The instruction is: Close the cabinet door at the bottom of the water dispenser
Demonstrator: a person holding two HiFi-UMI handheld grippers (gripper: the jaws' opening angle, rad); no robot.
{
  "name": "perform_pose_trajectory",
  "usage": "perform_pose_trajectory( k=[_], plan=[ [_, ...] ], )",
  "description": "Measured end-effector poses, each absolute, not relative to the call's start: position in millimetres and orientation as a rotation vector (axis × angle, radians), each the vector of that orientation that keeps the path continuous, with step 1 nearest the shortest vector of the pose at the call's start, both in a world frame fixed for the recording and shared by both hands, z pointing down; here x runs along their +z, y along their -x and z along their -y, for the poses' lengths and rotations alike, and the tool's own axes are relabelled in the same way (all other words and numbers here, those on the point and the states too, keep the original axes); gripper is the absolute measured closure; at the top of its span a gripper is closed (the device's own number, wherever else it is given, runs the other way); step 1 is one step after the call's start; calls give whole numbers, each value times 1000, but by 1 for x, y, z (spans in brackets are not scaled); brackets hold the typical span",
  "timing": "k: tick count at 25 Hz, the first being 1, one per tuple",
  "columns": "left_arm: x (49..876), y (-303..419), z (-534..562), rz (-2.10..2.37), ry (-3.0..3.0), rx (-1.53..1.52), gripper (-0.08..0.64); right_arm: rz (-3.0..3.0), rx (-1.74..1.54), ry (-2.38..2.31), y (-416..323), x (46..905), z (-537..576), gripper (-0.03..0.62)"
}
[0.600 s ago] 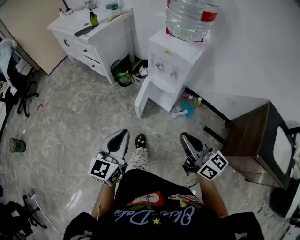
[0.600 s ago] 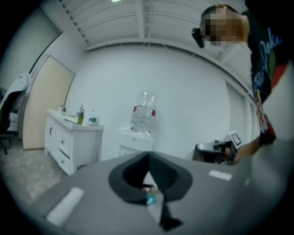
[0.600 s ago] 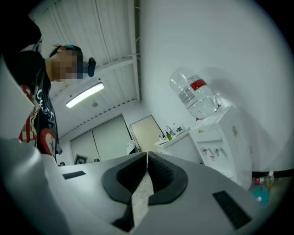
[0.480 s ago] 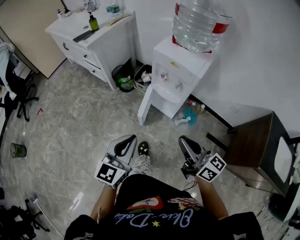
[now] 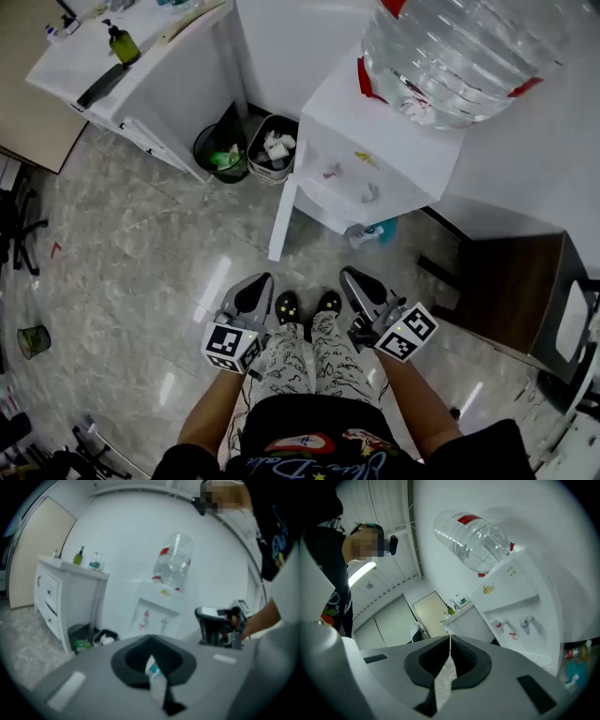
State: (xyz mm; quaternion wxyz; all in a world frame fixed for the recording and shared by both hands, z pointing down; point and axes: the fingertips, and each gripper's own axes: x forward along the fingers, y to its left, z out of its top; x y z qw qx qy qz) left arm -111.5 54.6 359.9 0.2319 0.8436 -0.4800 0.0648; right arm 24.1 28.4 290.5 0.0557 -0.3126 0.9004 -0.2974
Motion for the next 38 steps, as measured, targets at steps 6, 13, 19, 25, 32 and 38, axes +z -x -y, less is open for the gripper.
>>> perform_pose_trajectory(
  k=[6, 13, 19, 25, 32, 38],
  plan=[
    [503, 109, -2, 1287, -2230, 341, 561, -2752, -1012, 988, -22, 376, 4, 575],
    [643, 147, 27, 1333, -2092, 531, 561, -2799, -1131, 897, -7, 454, 10, 575],
    [708, 147, 20, 1225, -2060, 627, 561, -2804, -1035, 1011, -2, 490, 33, 575],
    [720, 129, 24, 1116, -2122, 686, 561, -2785, -994, 992, 0, 486, 60, 575],
    [719, 74, 26, 1016, -2150, 602, 561, -2722, -1037, 1048, -31, 492, 62, 575],
    [722, 30, 49, 1048, -2095, 485, 561, -2560, -1015, 1081, -54, 482, 68, 575]
  ],
)
